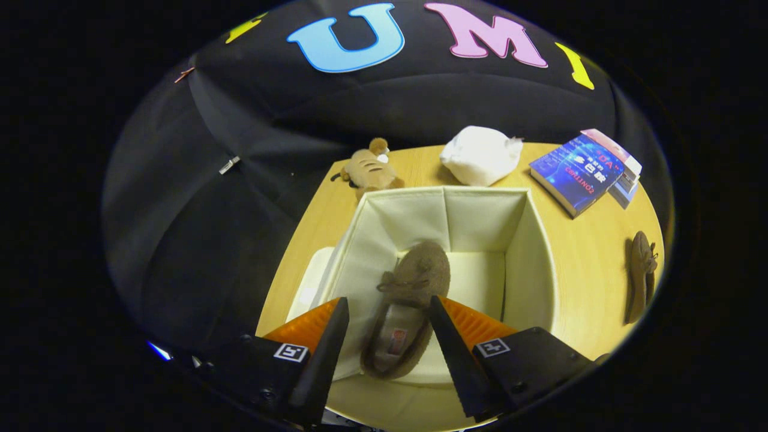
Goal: Open the storage box then place both shoes into the box .Put the left shoe in first, then the right shoe, with the right side of both shoes facing outward in a uniform manner.
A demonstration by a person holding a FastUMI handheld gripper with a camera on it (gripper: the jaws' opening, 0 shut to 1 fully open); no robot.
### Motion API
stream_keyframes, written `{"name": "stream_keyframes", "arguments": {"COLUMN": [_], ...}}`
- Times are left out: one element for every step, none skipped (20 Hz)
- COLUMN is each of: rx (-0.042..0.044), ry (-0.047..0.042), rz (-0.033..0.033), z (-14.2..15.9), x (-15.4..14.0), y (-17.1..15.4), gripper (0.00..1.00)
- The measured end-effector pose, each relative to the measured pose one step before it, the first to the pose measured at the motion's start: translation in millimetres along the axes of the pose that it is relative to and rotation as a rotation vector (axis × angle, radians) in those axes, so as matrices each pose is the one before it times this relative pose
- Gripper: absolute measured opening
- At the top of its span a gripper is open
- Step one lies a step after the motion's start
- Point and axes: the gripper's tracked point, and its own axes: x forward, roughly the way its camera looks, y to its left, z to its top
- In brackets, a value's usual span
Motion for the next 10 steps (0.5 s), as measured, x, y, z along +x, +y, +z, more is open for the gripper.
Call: {"name": "stream_keyframes", "arguments": {"rx": [-0.01963, -0.02072, -0.02402, -0.02984, -0.03319, -0.03196, -0.02765, -0.02125, -0.01228, -0.00710], "ry": [-0.02993, -0.03098, -0.03096, -0.02984, -0.02927, -0.02687, -0.02431, -0.01730, -0.01508, -0.00836], "rz": [0.00258, -0.00305, -0.00575, -0.00843, -0.01155, -0.01287, -0.01484, -0.01218, -0.01641, -0.01756], "z": [9.69, 10.33, 11.52, 10.48, 8.92, 8.76, 5.31, 4.37, 1.81, 0.51], "x": [-7.99, -8.46, -9.40, -10.00, -10.27, -9.62, -10.56, -9.33, -8.03, -8.39], "y": [-6.53, -9.08, -9.72, -12.33, -13.95, -17.08, -16.66, -17.17, -19.70, -19.98], "gripper": [0.85, 0.85, 0.85, 0.85, 0.88, 0.89, 0.89, 0.90, 0.90, 0.91]}}
